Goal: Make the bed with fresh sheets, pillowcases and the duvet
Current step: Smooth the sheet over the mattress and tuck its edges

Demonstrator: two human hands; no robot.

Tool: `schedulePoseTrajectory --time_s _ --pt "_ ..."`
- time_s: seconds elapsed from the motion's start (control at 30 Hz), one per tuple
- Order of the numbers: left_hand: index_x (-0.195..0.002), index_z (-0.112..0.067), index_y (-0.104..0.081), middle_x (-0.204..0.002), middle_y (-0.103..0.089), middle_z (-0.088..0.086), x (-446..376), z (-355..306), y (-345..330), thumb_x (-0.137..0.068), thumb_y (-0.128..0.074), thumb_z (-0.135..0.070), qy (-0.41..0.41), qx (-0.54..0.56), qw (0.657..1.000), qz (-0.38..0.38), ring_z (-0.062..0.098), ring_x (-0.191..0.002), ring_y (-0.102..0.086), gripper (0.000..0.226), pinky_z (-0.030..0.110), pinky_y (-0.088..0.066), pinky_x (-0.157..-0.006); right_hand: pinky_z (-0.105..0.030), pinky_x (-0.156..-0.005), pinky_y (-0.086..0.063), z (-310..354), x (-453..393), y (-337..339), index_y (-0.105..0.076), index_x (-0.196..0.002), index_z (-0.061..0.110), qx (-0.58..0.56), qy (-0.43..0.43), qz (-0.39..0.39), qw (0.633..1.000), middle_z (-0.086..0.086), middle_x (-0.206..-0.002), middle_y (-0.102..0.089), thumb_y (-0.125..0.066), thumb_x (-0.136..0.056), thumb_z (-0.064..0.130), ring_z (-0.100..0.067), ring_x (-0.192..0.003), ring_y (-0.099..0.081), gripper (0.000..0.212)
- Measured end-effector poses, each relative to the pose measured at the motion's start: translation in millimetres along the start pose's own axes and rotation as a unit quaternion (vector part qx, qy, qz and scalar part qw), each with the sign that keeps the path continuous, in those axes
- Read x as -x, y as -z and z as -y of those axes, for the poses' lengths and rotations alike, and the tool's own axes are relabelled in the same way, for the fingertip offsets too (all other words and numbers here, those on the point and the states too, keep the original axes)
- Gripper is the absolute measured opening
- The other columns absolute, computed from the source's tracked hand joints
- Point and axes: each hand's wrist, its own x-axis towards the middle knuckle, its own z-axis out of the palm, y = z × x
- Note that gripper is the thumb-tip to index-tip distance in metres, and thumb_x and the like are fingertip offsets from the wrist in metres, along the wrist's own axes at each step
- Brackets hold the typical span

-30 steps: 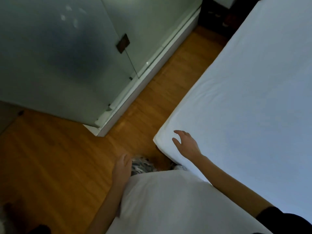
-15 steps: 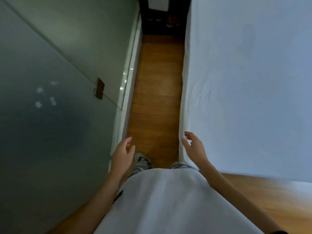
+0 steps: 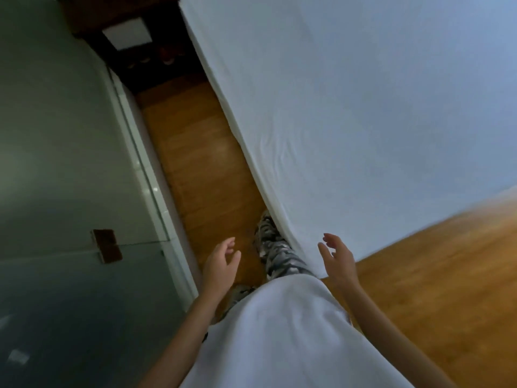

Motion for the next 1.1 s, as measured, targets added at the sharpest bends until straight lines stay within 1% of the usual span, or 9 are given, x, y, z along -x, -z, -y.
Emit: schedulePoseTrajectory --time_s 0.17,0.33,0.6,0.73,0.83,0.9,0.93,1.0,1.1 --pt "-0.130 -0.022 -0.054 -0.124 -0.059 -0.007 -90.4 -60.9 22.5 -0.096 -0.055 -0.024 -0.059 -0.083 0.995 0.017 0.003 -0.108 -0.052 0.034 0.024 -0.047 -0.092 -0.039 -0.100 -0.045 31.9 -83.1 -5.0 -0.053 -0.130 0.016 -0.060 -0.012 -0.019 0.998 -0.003 -0.129 -0.059 -0.056 -0.094 0.033 -0.018 -0.117 -0.054 0.040" --pt "-0.126 -0.019 -0.058 -0.116 -0.061 -0.008 -188.9 -150.1 40.4 -0.096 -0.054 -0.020 -0.128 -0.131 0.981 0.062 0.008 -0.105 -0.057 0.031 0.029 -0.051 -0.091 -0.037 -0.097 -0.046 84.0 -161.3 17.7 -0.054 -0.129 0.015 -0.122 -0.009 -0.050 0.991 0.000 -0.126 -0.060 -0.059 -0.092 0.034 -0.015 -0.113 -0.056 0.041" --pt "-0.124 -0.017 -0.060 -0.110 -0.065 -0.005 -341.1 -239.8 8.3 -0.095 -0.055 -0.021 -0.242 -0.201 0.936 0.159 0.009 -0.097 -0.060 0.030 0.028 -0.054 -0.083 -0.032 -0.096 -0.045 100.3 -251.3 25.5 -0.055 -0.129 0.015 -0.123 -0.067 -0.150 0.979 0.001 -0.126 -0.060 -0.058 -0.092 0.038 -0.015 -0.114 -0.055 0.044" --pt "-0.130 -0.019 -0.054 -0.122 -0.061 -0.005 -423.3 -241.5 -24.7 -0.095 -0.055 -0.023 -0.277 -0.295 0.867 0.290 0.006 -0.105 -0.056 0.036 0.026 -0.050 -0.089 -0.027 -0.094 -0.041 94.5 -286.4 -16.3 -0.054 -0.130 0.015 -0.113 -0.154 -0.148 0.970 0.001 -0.128 -0.059 -0.057 -0.092 0.040 -0.015 -0.117 -0.054 0.045" --pt "-0.137 -0.022 -0.047 -0.134 -0.054 -0.006 -478.7 -249.1 -33.9 -0.097 -0.052 -0.028 -0.320 -0.404 0.762 0.392 0.007 -0.115 -0.053 0.041 0.025 -0.045 -0.096 -0.029 -0.097 -0.040 107.6 -304.9 -48.7 -0.051 -0.133 0.016 -0.128 -0.231 -0.145 0.954 0.000 -0.131 -0.057 -0.053 -0.094 0.041 -0.015 -0.120 -0.052 0.046" --pt "-0.139 -0.020 -0.045 -0.137 -0.052 -0.003 -514.3 -258.5 -36.9 -0.097 -0.050 -0.030 -0.376 -0.461 0.687 0.418 0.012 -0.121 -0.052 0.043 0.027 -0.043 -0.098 -0.029 -0.101 -0.038 119.5 -318.7 -70.7 -0.048 -0.136 0.016 -0.140 -0.267 -0.138 0.943 -0.002 -0.136 -0.053 -0.051 -0.096 0.040 -0.017 -0.125 -0.048 0.046" --pt "-0.139 -0.019 -0.046 -0.138 -0.051 -0.002 -530.6 -266.0 -41.2 -0.097 -0.050 -0.030 -0.400 -0.475 0.662 0.420 0.014 -0.122 -0.051 0.044 0.029 -0.042 -0.098 -0.030 -0.103 -0.037 124.5 -327.4 -80.0 -0.047 -0.137 0.016 -0.142 -0.276 -0.136 0.941 -0.002 -0.139 -0.050 -0.050 -0.096 0.038 -0.017 -0.128 -0.045 0.047" --pt "-0.138 -0.018 -0.047 -0.138 -0.052 0.000 -561.9 -279.0 -57.4 -0.096 -0.051 -0.029 -0.428 -0.487 0.646 0.403 0.017 -0.124 -0.050 0.044 0.031 -0.043 -0.097 -0.033 -0.105 -0.036 128.5 -350.9 -93.6 -0.045 -0.139 0.014 -0.122 -0.261 -0.147 0.946 -0.006 -0.142 -0.047 -0.051 -0.097 0.034 -0.020 -0.132 -0.040 0.047" --pt "-0.136 -0.014 -0.049 -0.138 -0.051 0.004 -596.5 -289.8 -102.1 -0.095 -0.053 -0.025 -0.434 -0.470 0.682 0.355 0.021 -0.127 -0.047 0.043 0.036 -0.043 -0.098 -0.042 -0.107 -0.040 108.8 -401.0 -101.3 -0.050 -0.134 0.005 -0.003 -0.178 -0.213 0.961 -0.014 -0.140 -0.049 -0.050 -0.094 0.030 -0.029 -0.129 -0.045 0.047"
